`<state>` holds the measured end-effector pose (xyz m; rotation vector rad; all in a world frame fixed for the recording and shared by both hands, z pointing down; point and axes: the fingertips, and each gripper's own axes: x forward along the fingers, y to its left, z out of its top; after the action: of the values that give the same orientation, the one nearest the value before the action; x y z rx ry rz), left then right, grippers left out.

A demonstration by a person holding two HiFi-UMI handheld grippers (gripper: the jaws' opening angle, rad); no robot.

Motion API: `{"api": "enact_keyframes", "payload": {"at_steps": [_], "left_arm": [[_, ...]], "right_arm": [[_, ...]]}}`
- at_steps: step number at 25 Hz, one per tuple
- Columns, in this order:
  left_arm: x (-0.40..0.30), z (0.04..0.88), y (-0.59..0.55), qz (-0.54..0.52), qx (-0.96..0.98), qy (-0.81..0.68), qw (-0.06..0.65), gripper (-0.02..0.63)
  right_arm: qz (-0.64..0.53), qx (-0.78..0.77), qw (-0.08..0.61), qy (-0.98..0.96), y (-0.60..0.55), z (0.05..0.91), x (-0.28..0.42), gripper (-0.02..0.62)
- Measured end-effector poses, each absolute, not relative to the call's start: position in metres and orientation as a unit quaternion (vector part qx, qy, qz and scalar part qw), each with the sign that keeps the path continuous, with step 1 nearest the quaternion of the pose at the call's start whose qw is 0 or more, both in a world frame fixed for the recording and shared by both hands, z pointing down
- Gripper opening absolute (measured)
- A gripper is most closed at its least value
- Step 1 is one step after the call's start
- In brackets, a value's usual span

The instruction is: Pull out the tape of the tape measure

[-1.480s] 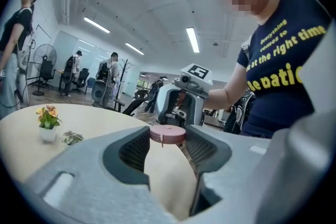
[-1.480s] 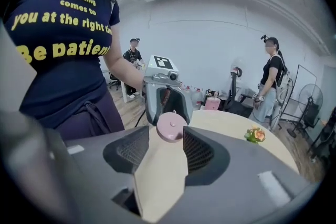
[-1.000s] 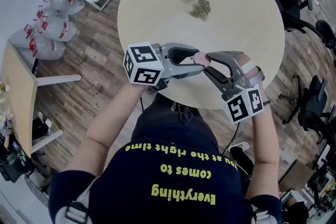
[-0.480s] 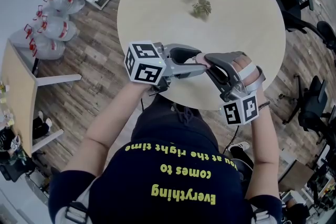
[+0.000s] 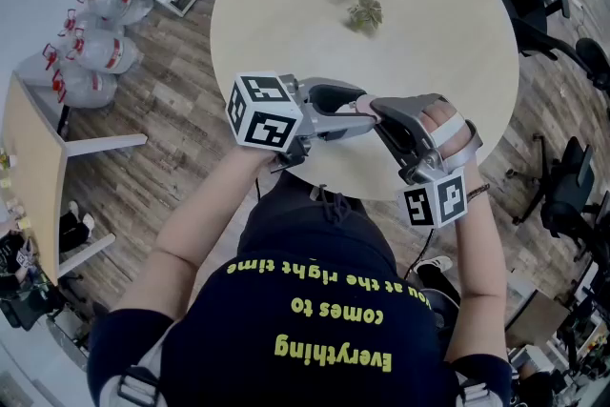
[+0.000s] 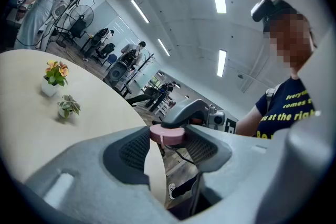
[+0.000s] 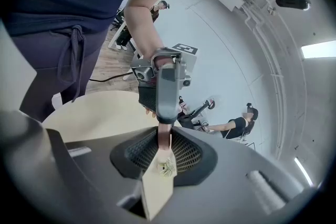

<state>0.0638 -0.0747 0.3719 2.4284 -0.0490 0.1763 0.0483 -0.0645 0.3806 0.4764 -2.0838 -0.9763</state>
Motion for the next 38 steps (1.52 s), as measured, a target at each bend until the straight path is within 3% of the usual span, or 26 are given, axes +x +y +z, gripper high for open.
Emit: {"api": "enact_keyframes", "payload": {"at_steps": [24, 27, 36, 38], "left_arm": [[0.056, 0.364, -0.077, 0.024, 0.943, -0.021, 0.332, 0.215], [0.055, 0.363, -0.074, 0.022, 0.944, -0.017, 0.33, 0.19], [0.055, 0.358, -0.066, 0.012, 0.945, 0.005, 0.328, 0.017], [0.055, 0.358, -0.067, 0.014, 0.944, 0.006, 0.329, 0.011]], "right_arm": [[-0.359, 0.245, 0.368, -0.822, -0.065, 0.367, 0.069, 0.083], [-0.358, 0.251, 0.366, -0.822, -0.062, 0.366, 0.071, 0.083], [-0.367, 0.247, 0.362, -0.821, -0.054, 0.364, 0.067, 0.083], [-0.368, 0.245, 0.361, -0.821, -0.053, 0.363, 0.067, 0.083]]}}
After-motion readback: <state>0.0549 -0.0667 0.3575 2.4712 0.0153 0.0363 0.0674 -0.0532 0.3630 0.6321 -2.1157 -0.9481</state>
